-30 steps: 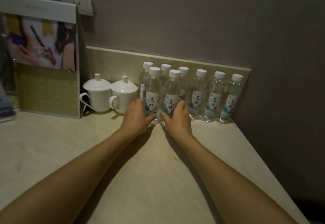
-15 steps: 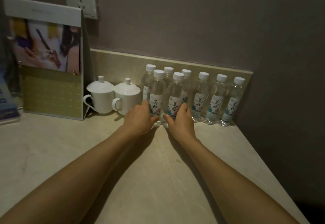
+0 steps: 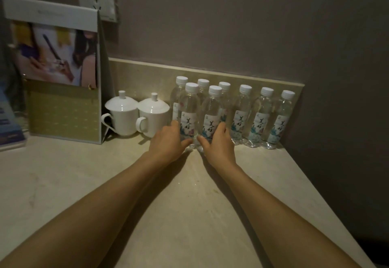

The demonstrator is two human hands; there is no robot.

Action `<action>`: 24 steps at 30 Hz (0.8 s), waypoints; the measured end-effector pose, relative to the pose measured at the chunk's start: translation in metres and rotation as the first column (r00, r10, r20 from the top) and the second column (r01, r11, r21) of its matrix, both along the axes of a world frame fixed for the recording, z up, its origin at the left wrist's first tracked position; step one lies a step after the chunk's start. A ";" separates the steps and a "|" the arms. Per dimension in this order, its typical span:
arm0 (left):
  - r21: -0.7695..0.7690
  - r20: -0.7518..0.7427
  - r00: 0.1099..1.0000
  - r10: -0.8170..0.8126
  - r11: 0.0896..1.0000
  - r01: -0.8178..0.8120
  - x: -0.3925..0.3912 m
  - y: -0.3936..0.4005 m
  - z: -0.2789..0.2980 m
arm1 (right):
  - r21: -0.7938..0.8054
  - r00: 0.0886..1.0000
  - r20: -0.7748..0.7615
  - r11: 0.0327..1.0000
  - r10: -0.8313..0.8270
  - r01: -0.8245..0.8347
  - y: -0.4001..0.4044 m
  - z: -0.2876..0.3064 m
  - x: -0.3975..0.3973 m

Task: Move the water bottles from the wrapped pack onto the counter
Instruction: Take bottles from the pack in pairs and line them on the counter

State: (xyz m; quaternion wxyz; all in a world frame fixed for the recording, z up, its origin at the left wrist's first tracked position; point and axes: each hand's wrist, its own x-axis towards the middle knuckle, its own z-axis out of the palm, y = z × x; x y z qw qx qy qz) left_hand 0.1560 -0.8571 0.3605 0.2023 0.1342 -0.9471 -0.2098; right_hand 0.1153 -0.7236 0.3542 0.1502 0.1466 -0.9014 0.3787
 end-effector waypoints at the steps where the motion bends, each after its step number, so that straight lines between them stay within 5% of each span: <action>1: -0.002 0.003 1.000 -0.001 1.000 0.001 -0.001 0.000 0.000 | 0.000 1.000 0.000 1.000 -0.001 0.001 0.000 0.000 0.000; 24: 0.076 0.002 1.000 -0.025 0.997 0.025 0.000 0.000 -0.003 | 0.008 0.994 0.088 0.998 -0.061 0.060 -0.007 0.007 0.007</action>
